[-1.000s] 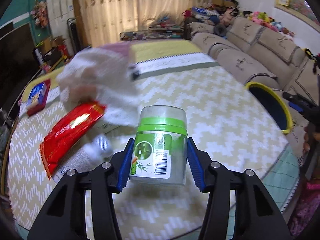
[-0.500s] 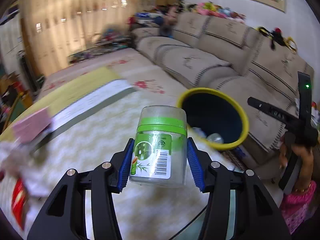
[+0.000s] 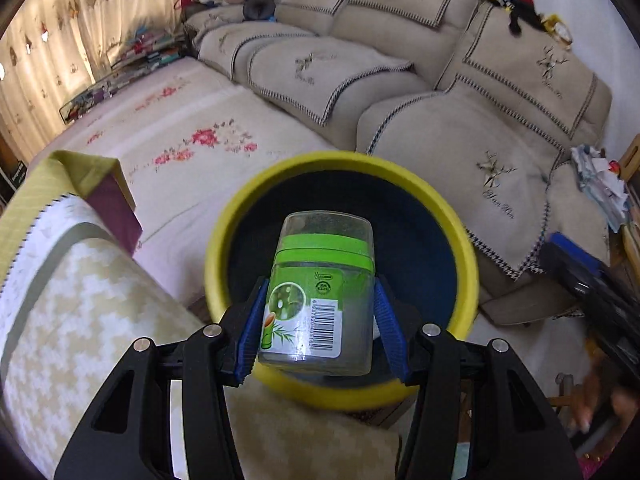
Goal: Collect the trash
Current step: 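Carry the green-capped jar over the bin and release it with the left gripper, then move the right gripper to the red snack wrapper and grasp it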
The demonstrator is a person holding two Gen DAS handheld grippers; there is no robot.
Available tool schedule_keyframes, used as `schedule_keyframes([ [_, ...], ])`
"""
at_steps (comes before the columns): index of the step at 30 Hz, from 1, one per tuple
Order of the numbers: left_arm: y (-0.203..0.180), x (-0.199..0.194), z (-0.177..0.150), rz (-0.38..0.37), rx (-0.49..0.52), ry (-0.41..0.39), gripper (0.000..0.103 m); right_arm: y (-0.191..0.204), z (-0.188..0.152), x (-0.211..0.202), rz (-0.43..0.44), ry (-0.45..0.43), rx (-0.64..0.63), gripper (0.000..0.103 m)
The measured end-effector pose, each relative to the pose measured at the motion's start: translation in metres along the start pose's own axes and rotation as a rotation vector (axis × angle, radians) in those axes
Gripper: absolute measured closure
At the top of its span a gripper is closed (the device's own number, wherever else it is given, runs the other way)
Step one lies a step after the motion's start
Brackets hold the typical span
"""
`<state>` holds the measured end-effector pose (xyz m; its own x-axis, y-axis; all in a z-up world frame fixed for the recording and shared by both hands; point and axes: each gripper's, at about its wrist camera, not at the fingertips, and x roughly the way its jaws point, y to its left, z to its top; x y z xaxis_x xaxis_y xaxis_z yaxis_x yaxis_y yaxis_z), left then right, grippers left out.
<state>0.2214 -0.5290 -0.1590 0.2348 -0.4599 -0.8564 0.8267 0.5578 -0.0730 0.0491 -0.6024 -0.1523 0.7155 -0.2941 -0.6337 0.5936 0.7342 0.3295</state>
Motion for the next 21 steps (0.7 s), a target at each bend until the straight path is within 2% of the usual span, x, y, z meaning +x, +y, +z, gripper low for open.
schedule_keyframes([
  [2, -0.001, 0.015, 0.004, 0.018, -0.013, 0.013, 0.051, -0.004, -0.001, 0.0, -0.002, 0.003, 0.005, 0.043],
  [5, 0.002, 0.018, 0.008, 0.036, -0.031, -0.001, 0.03, -0.005, -0.003, -0.001, 0.0, 0.006, 0.007, 0.043],
  [8, 0.008, -0.002, 0.003, 0.037, -0.05, -0.046, 0.026, -0.002, -0.003, 0.0, 0.007, 0.011, 0.003, 0.042],
  [12, 0.022, -0.062, -0.015, 0.069, -0.091, -0.166, 0.009, 0.01, -0.005, 0.0, 0.029, 0.02, -0.021, 0.042],
  [16, 0.038, -0.138, -0.059, 0.133, -0.135, -0.293, 0.005, 0.034, -0.01, -0.001, 0.061, 0.036, -0.073, 0.041],
  [21, 0.073, -0.212, -0.126, 0.221, -0.232, -0.381, 0.005, 0.082, -0.021, -0.002, 0.118, 0.063, -0.166, 0.04],
])
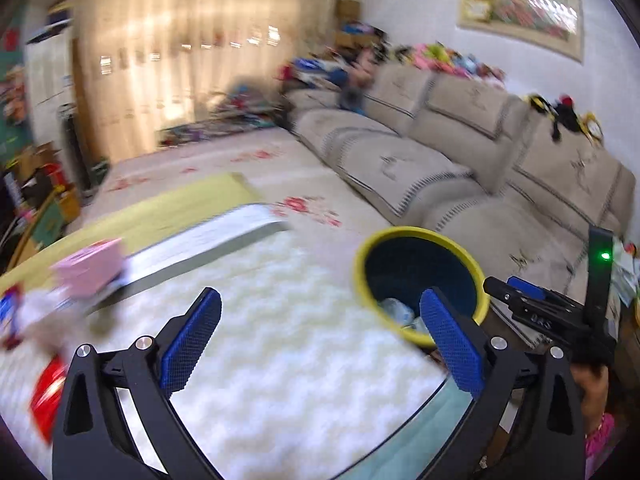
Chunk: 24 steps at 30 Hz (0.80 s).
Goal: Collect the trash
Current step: 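Move the right gripper to the red snack wrapper and grasp it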
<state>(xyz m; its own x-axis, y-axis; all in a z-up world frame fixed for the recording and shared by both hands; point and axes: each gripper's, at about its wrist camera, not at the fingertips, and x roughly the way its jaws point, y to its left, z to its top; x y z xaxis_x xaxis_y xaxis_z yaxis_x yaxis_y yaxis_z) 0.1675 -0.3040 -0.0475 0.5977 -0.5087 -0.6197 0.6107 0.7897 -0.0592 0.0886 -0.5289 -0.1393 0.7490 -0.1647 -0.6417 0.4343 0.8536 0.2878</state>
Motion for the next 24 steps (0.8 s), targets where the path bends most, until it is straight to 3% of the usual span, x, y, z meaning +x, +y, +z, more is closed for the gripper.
schedule_keyframes([
  [7, 0.106, -0.097, -0.058, 0.208, -0.159, -0.077, 0.005, 0.093, -0.009, 0.004, 0.111, 0.039, -0.156, 0.039],
  [13, 0.18, -0.151, -0.109, 0.304, -0.308, -0.096, 0.005, 0.19, -0.024, 0.013, 0.262, 0.102, -0.317, 0.039],
  [18, 0.212, -0.179, -0.138, 0.366, -0.36, -0.122, 0.005, 0.272, -0.039, 0.021, 0.411, 0.175, -0.423, 0.039],
  [24, 0.237, -0.206, -0.157, 0.447, -0.422, -0.162, 0.005, 0.346, -0.062, 0.017, 0.498, 0.208, -0.529, 0.039],
])
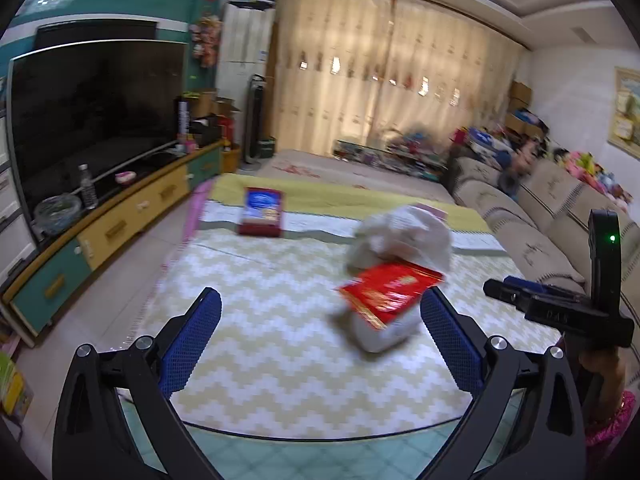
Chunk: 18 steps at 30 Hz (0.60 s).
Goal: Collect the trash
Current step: 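Move the right gripper to the red snack wrapper and grasp it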
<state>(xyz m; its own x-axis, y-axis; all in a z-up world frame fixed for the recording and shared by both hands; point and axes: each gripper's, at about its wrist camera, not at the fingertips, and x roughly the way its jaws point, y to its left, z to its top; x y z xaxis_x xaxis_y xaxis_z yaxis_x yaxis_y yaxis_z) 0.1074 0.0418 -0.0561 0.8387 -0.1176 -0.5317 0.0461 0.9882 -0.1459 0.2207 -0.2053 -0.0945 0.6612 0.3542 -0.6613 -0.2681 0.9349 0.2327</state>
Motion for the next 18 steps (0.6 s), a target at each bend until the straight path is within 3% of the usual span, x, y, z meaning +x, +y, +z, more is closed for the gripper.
schedule_keyframes([
  [4, 0.025, -0.007, -0.001, 0.057, -0.039, -0.025, 0.005, 0.016, 0.002, 0.022, 0.009, 0.035, 0.0, 0.04],
  [8, 0.036, -0.013, -0.003, 0.07, -0.049, -0.036, 0.005, 0.023, 0.006, 0.038, 0.004, 0.052, 0.017, 0.054],
  [16, 0.029, -0.01, -0.006, 0.044, -0.029, -0.028, 0.005, 0.021, 0.015, 0.063, 0.004, 0.081, 0.078, 0.062],
  [18, 0.025, -0.008, -0.008, 0.039, -0.025, -0.023, 0.005, 0.018, 0.015, 0.066, 0.035, 0.099, 0.1, 0.078],
])
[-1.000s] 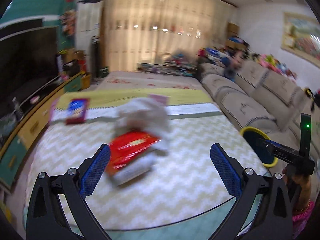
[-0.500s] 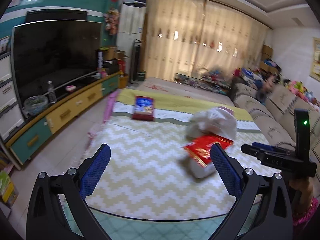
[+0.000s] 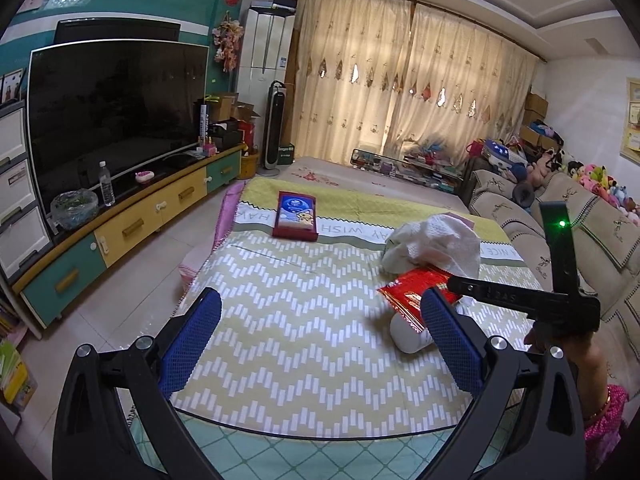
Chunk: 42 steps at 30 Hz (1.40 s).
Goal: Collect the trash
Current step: 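Move the right gripper to the red snack wrapper and grasp it, then carry the red wrapper over the bin and release it with the right gripper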
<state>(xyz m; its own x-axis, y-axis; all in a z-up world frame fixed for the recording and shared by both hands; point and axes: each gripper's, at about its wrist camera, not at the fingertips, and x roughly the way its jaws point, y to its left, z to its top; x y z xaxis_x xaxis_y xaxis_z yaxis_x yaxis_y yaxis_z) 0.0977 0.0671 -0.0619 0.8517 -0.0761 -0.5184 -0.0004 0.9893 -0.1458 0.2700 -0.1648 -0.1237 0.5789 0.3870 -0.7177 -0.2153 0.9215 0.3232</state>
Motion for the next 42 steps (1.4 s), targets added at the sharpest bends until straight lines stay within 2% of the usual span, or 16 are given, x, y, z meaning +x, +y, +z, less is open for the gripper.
schedule_keyframes([
  [2, -0.002, 0.002, -0.001, -0.003, 0.004, 0.004, 0.005, -0.002, 0.0, 0.001, 0.031, 0.006, 0.017, 0.094],
  [4, -0.005, 0.002, -0.002, -0.006, 0.006, 0.006, 0.005, -0.003, -0.001, -0.004, 0.055, -0.009, 0.027, 0.098],
  [11, -0.012, 0.004, -0.004, -0.013, 0.017, 0.015, 0.005, 0.002, 0.0, -0.045, 0.092, -0.101, 0.002, 0.102],
  [18, -0.017, 0.003, -0.005, -0.02, 0.024, 0.015, 0.005, 0.008, 0.003, -0.091, 0.08, -0.203, -0.041, 0.102],
  [25, -0.023, 0.005, -0.008, -0.031, 0.036, 0.023, 0.005, 0.003, -0.001, -0.128, 0.103, -0.254, -0.038, 0.102],
  [28, -0.026, 0.007, -0.008, -0.032, 0.039, 0.029, 0.005, -0.001, -0.003, -0.141, 0.134, -0.249, -0.037, 0.102],
  [31, -0.029, 0.009, -0.009, -0.038, 0.042, 0.035, 0.005, 0.001, -0.011, -0.15, 0.126, -0.234, -0.082, 0.102],
  [36, -0.036, 0.009, -0.009, -0.044, 0.054, 0.037, 0.005, 0.007, -0.039, -0.139, 0.081, -0.119, -0.173, 0.102],
  [42, -0.039, 0.008, -0.009, -0.047, 0.064, 0.04, 0.005, -0.007, -0.075, -0.123, 0.012, -0.012, -0.198, 0.102],
])
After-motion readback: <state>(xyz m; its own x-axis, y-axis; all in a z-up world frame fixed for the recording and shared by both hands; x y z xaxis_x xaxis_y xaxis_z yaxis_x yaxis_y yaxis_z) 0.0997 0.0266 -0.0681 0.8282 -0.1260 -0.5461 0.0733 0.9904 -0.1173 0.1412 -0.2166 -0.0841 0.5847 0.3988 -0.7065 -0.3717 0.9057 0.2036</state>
